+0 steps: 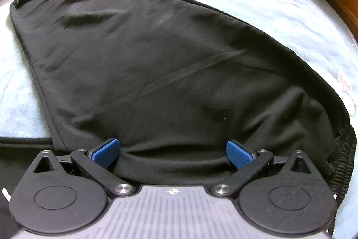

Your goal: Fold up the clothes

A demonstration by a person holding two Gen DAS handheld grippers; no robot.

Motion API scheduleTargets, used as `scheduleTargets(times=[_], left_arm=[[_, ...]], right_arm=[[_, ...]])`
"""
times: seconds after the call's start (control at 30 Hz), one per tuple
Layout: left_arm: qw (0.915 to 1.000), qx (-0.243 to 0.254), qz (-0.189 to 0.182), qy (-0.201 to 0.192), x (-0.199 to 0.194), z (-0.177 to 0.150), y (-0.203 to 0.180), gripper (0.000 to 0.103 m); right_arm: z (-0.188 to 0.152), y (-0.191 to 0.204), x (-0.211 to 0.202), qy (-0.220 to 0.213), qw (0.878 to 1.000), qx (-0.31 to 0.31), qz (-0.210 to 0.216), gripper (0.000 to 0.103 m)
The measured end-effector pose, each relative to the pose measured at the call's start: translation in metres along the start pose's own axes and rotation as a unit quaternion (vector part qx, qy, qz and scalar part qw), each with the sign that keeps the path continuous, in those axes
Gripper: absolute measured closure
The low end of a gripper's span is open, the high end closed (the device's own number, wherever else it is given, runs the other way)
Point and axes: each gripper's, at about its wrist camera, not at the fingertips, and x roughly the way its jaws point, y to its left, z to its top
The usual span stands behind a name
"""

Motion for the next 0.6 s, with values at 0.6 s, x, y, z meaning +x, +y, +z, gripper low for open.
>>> scheduleTargets(times=[0.6], left_arm=[[0.9900,0.036,0.080,-0.111,-0.049,0.052,0.083,0.001]], right_arm=[[0.220,0.172,-0.065,-0.166,0.962,-0.166,0.141,0.030]])
